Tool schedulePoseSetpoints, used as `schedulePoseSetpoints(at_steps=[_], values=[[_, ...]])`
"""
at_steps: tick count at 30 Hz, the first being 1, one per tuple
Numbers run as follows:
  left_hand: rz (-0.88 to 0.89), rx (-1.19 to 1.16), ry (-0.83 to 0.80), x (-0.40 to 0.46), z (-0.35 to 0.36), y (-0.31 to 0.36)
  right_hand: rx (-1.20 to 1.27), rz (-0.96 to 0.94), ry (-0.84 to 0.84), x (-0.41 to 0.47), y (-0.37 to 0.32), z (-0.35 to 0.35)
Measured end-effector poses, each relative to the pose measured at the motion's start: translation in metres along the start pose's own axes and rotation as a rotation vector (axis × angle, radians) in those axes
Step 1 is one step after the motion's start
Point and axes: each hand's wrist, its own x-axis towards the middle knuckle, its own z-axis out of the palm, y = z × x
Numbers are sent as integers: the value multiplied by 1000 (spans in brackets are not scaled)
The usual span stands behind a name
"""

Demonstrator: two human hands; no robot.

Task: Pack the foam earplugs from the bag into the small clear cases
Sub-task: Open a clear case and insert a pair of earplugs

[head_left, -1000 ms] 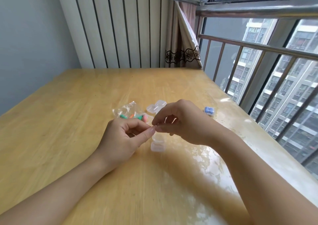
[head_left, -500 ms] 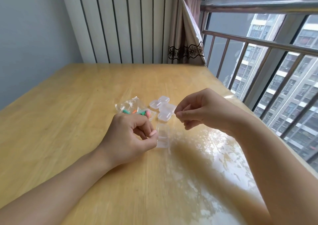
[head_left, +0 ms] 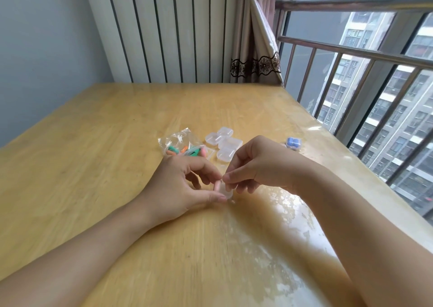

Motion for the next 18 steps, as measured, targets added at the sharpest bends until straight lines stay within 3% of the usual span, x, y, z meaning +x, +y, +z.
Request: schedulePoseSetpoints(at_steps=[18], values=[[-55, 31, -123, 2, 1, -7, -187, -11, 8, -2, -2, 0]])
